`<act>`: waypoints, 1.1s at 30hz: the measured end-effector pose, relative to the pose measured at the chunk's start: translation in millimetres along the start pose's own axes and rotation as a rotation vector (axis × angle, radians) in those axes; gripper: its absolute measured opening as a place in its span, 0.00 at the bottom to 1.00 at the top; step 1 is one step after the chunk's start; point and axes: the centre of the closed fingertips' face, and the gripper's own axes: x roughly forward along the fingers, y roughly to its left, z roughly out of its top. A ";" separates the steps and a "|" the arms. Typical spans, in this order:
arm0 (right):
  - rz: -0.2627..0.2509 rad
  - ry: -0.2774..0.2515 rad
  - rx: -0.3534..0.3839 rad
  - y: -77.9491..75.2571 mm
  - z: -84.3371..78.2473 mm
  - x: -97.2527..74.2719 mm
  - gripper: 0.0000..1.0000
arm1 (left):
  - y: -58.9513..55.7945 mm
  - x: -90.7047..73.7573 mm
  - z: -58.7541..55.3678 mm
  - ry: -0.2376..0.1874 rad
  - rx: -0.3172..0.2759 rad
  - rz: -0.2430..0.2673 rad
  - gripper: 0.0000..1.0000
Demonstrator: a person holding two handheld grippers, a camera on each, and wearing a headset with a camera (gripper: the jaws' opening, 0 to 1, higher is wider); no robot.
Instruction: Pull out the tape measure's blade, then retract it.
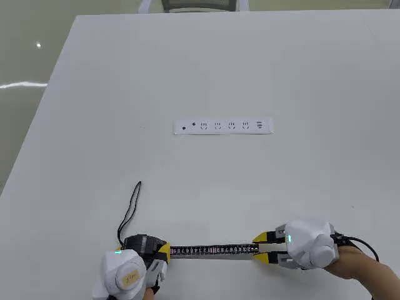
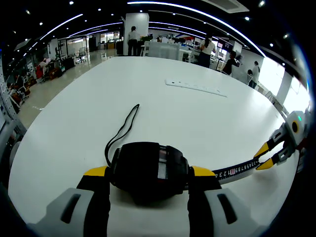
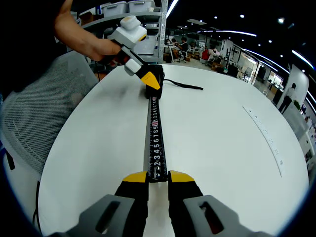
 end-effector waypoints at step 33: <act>0.007 -0.014 -0.003 -0.8 10.5 8.8 0.14 | 2.3 -0.9 0.5 0.009 -0.018 -0.020 0.60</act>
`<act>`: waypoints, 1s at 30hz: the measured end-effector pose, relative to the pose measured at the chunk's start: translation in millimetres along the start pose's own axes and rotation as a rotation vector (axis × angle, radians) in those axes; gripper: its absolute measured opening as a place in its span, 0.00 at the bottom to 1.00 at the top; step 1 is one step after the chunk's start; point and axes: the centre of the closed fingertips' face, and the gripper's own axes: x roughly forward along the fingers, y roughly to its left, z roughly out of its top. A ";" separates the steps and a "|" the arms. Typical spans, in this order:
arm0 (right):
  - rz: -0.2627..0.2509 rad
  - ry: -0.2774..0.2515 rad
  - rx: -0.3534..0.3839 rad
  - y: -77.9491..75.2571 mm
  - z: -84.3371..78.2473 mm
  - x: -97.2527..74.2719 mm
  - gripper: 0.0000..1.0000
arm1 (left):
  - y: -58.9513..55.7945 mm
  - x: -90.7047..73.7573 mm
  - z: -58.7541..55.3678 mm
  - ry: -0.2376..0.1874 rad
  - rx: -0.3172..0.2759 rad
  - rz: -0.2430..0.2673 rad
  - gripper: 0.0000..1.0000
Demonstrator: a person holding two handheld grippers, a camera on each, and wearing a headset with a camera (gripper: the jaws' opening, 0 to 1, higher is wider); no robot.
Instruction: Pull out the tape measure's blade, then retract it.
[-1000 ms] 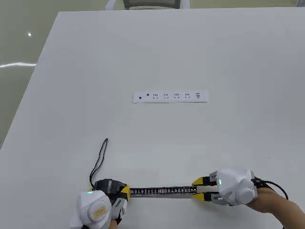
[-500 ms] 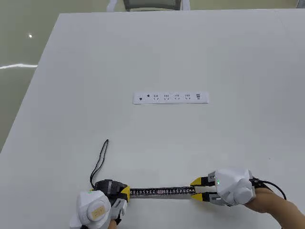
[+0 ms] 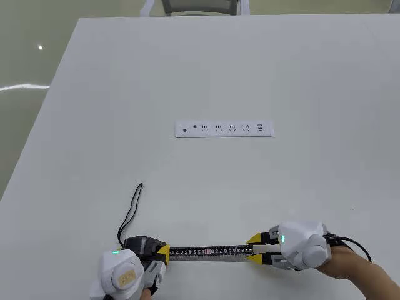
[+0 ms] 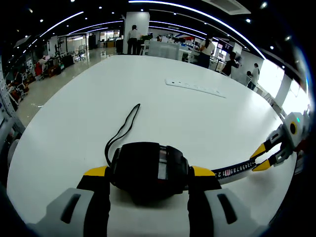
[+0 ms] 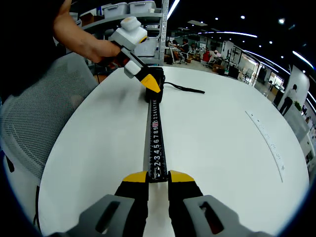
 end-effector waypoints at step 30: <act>0.002 -0.004 -0.004 -1.6 13.7 7.3 0.14 | 3.3 -1.2 0.9 -0.006 -0.032 -0.016 0.60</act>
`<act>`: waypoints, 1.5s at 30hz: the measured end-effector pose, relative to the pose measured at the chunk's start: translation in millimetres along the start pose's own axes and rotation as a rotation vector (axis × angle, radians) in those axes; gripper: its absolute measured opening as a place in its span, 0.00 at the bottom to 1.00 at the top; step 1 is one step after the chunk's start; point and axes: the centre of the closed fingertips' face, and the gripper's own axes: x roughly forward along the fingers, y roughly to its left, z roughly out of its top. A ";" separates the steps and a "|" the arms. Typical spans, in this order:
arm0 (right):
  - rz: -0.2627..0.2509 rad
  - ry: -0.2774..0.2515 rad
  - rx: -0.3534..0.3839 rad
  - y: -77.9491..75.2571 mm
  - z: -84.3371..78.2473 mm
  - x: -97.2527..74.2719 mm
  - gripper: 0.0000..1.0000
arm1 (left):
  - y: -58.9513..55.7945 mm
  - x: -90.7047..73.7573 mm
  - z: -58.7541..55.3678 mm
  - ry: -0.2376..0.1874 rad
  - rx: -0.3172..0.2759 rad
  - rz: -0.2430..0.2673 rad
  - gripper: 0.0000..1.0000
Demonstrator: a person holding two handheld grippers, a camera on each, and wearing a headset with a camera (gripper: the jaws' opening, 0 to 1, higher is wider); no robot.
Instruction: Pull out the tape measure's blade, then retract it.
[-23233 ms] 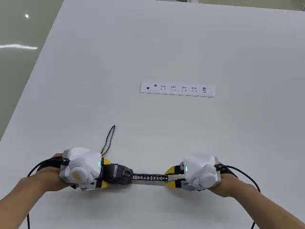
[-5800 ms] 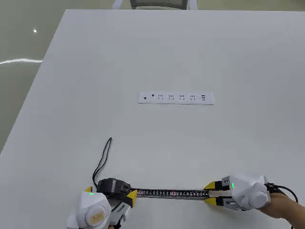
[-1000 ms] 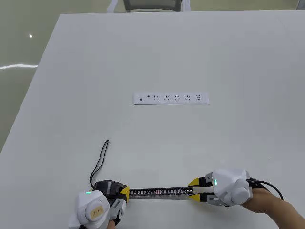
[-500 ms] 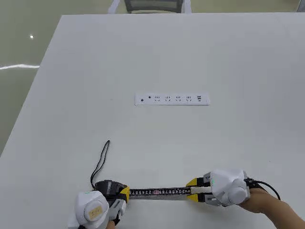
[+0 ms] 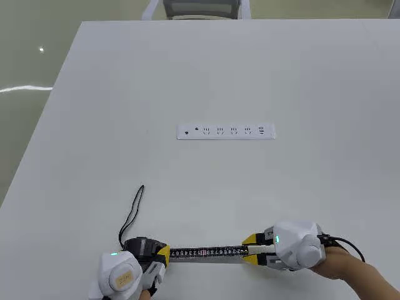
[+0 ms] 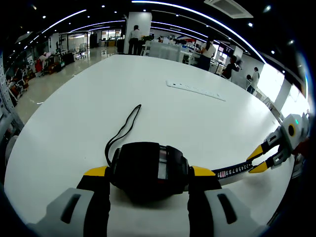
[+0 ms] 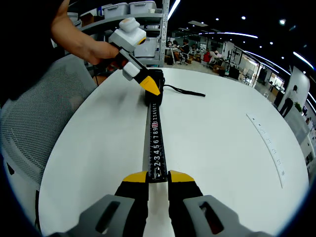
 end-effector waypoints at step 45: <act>0.011 -0.011 -0.011 -1.4 18.9 13.9 0.14 | 5.3 0.0 0.6 -0.002 -0.024 -0.013 0.60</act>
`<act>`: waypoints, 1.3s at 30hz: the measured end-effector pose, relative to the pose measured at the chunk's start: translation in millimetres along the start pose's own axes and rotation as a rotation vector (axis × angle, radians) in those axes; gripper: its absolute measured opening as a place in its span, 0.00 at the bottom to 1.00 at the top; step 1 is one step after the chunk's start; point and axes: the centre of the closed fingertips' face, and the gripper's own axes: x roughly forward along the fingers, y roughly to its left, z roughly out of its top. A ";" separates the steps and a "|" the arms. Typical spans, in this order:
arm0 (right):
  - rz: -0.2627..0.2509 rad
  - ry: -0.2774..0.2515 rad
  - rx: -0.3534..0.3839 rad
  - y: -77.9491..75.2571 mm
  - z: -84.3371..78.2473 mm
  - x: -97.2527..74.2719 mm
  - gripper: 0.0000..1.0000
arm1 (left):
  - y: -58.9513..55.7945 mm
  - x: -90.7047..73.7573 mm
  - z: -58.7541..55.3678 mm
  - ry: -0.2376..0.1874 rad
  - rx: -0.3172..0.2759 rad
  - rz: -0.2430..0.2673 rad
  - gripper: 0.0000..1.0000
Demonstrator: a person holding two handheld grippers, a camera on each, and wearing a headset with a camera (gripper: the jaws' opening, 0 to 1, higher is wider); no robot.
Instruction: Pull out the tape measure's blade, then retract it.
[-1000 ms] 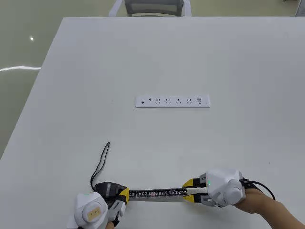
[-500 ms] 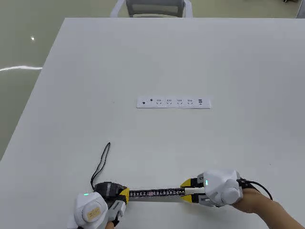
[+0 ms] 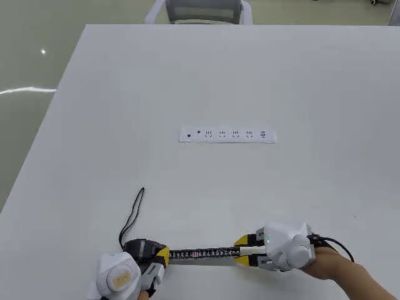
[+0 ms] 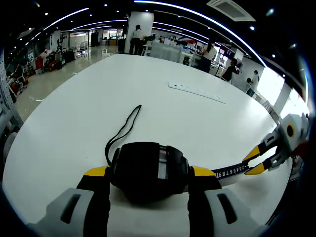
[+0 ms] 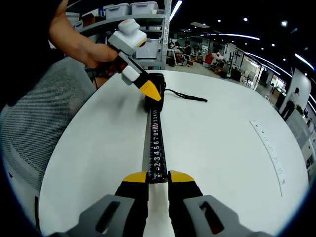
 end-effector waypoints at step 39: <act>0.005 -0.015 0.015 1.1 12.4 16.2 0.14 | 3.1 0.3 0.3 0.003 -0.012 -0.019 0.60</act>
